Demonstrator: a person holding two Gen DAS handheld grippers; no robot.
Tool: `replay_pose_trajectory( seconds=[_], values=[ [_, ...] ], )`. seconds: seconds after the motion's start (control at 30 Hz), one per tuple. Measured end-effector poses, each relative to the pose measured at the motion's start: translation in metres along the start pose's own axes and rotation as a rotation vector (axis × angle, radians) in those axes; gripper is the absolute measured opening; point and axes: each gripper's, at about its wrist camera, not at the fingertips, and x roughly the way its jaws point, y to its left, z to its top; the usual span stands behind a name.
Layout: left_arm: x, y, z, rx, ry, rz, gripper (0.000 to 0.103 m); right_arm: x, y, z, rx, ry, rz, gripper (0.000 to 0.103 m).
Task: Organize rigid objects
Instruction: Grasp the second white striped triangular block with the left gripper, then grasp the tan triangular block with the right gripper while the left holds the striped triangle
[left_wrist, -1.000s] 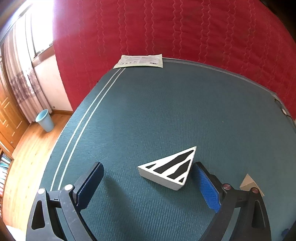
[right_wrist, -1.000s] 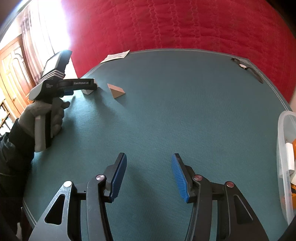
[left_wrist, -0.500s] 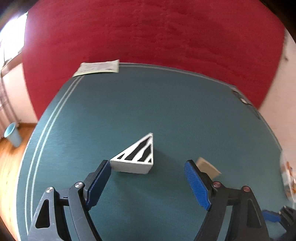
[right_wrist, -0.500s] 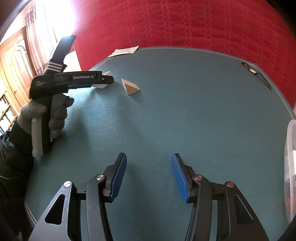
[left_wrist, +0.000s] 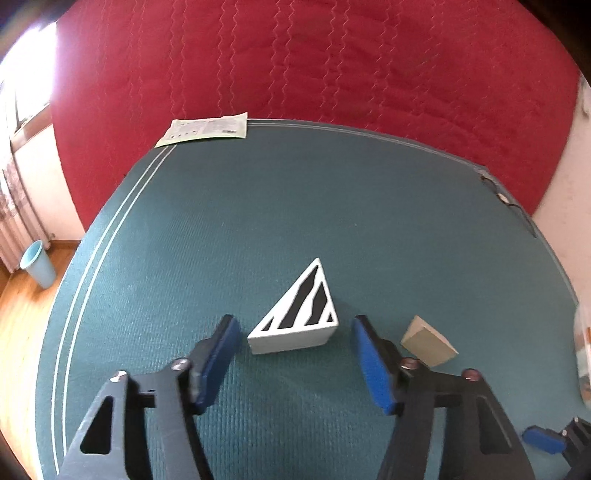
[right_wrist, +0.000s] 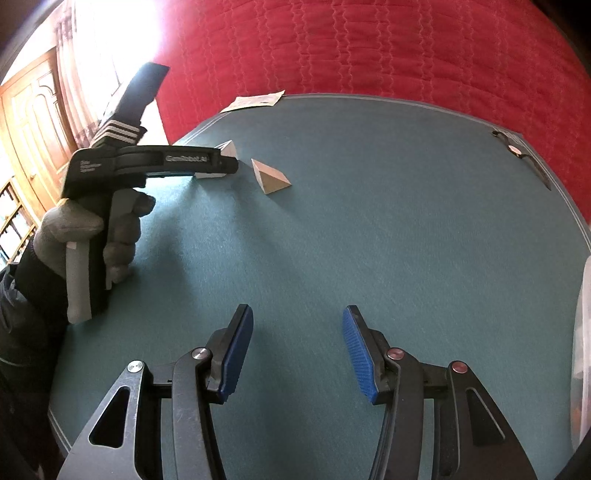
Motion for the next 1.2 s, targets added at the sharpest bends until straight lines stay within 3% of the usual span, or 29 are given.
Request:
replay_pose_trajectory(
  seconds=[0.13, 0.5, 0.73, 1.2],
  values=[
    [-0.001, -0.002, -0.001, 0.005, -0.009, 0.005, 0.043, 0.008, 0.000, 0.011, 0.012, 0.009, 0.018, 0.052],
    [-0.007, -0.001, -0.007, -0.014, -0.036, 0.012, 0.043, 0.041, 0.001, 0.054, 0.043, 0.015, 0.048, 0.052],
    [-0.011, 0.002, -0.010, -0.041, -0.030, 0.049, 0.043, 0.059, 0.015, 0.074, 0.029, 0.026, 0.119, 0.050],
    [-0.013, 0.012, -0.014, -0.088, -0.017, 0.128, 0.043, 0.089, 0.032, 0.103, -0.021, 0.001, 0.106, 0.049]
  ],
)
